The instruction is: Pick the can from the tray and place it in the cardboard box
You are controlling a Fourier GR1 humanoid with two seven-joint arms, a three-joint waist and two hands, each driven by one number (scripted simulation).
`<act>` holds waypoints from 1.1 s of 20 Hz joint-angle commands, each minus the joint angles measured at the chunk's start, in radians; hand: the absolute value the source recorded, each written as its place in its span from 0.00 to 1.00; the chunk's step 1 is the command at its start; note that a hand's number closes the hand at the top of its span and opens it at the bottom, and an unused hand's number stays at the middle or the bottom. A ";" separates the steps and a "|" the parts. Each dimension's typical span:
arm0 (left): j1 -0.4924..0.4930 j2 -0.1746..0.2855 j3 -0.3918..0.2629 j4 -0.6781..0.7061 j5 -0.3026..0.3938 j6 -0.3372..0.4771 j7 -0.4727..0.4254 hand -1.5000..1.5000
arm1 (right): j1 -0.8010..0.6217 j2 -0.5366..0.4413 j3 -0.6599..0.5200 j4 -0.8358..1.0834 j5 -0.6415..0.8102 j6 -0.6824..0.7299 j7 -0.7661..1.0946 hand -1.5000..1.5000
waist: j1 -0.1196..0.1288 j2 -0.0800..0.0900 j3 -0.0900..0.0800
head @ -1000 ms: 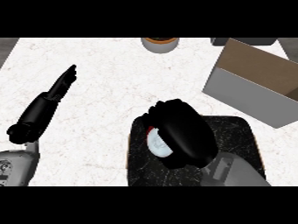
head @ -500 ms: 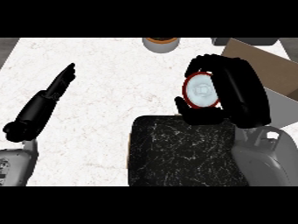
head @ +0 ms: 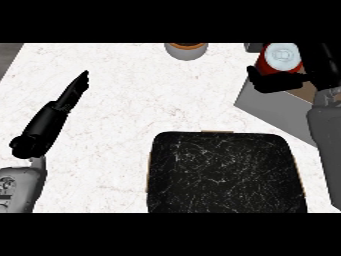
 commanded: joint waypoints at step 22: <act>0.010 -0.002 0.013 -0.018 -0.010 -0.026 0.002 0.50 | -0.184 -0.272 -0.061 0.795 -0.060 0.267 -0.622 0.00 | 0.013 0.005 0.001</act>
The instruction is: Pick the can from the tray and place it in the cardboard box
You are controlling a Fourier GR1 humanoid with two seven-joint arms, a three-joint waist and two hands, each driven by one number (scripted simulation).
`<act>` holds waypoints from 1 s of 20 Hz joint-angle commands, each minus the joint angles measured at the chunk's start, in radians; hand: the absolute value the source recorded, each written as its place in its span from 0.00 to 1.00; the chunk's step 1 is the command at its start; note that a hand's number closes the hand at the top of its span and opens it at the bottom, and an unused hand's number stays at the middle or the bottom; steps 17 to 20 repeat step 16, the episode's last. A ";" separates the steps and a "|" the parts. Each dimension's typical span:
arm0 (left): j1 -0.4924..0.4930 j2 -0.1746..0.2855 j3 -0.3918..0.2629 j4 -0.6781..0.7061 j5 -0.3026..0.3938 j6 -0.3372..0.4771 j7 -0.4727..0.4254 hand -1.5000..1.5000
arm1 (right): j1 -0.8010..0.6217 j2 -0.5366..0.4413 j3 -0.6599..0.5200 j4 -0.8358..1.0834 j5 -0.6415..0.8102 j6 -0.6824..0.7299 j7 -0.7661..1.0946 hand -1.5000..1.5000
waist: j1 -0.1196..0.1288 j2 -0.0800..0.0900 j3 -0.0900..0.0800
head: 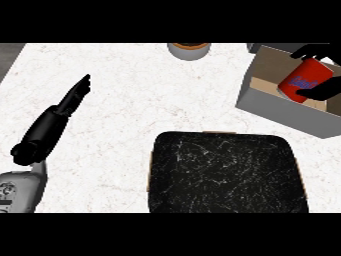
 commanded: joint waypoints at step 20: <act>-0.006 0.026 0.030 0.002 0.042 -0.059 -0.017 0.50 | -0.102 -0.057 -0.639 0.363 -0.593 -0.009 -0.021 0.00 | 0.013 0.015 0.006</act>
